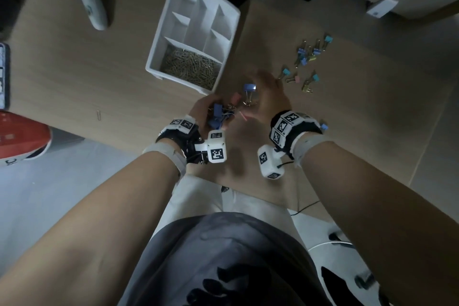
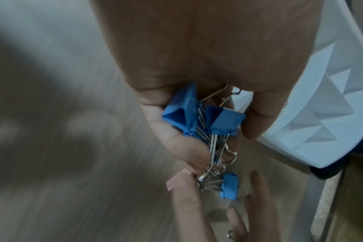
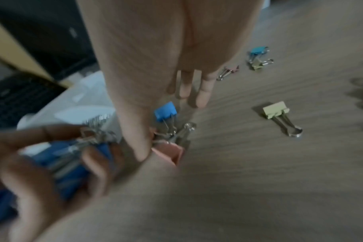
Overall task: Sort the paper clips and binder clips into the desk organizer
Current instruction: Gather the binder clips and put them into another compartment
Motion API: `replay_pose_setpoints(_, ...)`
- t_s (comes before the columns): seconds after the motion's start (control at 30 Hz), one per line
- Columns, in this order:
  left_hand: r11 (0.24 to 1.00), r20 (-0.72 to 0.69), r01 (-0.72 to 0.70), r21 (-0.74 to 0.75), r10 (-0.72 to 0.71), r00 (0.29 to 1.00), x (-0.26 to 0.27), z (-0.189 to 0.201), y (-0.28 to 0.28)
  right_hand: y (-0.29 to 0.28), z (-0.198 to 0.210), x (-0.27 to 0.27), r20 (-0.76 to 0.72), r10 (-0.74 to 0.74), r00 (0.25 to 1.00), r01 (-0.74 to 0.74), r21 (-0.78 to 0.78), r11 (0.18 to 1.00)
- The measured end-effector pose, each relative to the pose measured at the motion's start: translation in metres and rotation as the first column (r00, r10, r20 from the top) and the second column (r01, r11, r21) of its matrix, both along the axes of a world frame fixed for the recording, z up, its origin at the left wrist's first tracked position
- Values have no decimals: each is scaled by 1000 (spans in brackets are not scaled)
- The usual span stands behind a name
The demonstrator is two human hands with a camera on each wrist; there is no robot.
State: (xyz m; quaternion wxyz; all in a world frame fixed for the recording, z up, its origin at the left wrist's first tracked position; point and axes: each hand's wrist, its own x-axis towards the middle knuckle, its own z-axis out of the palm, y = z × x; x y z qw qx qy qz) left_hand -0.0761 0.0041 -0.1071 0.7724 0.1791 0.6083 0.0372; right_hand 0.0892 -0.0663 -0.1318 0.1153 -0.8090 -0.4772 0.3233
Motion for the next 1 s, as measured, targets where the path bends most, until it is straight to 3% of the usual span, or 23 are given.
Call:
replay_pose_setpoints(0.07, 1000, -28, -19, 2, 19, 999, -7, -2, 2, -1, -1, -5, 8, 200, 980, -193, -228, 954)
replay_pose_setpoints(0.13, 999, -38, -36, -14, 36, 999, -15, -5, 4, 1, -2, -17, 72, 283, 957, -253, -280, 926)
replay_pose_setpoints(0.27, 999, -37, -46, -23, 45, 998, -21, -12, 6, -5, -10, -24, 1, 232, 973, -228, -177, 957)
replay_pose_setpoints(0.5, 996, -37, -82, -45, 80, 996, -12, -8, 4, -9, -13, -28, 48, 182, 982, -178, -72, 981)
replay_pose_setpoints(0.63, 996, -52, -76, -41, 74, 996, -11, -3, 5, -16, -16, -29, 44, 79, 996, -78, -21, 997)
replay_pose_setpoints(0.77, 997, -23, -72, -20, 72, 997, -8, 3, 13, -12, -13, -26, -72, -135, 988, 142, 107, 984)
replay_pose_setpoints(0.9, 998, 77, -57, -3, 57, 995, -3, 20, 32, 16, -3, -23, -238, -264, 935, 315, 213, 925)
replay_pose_setpoints(1.0, 997, 62, 33, 70, -37, 997, 2, 40, 55, 56, 19, -21, -439, -309, 844, 407, 147, 902)
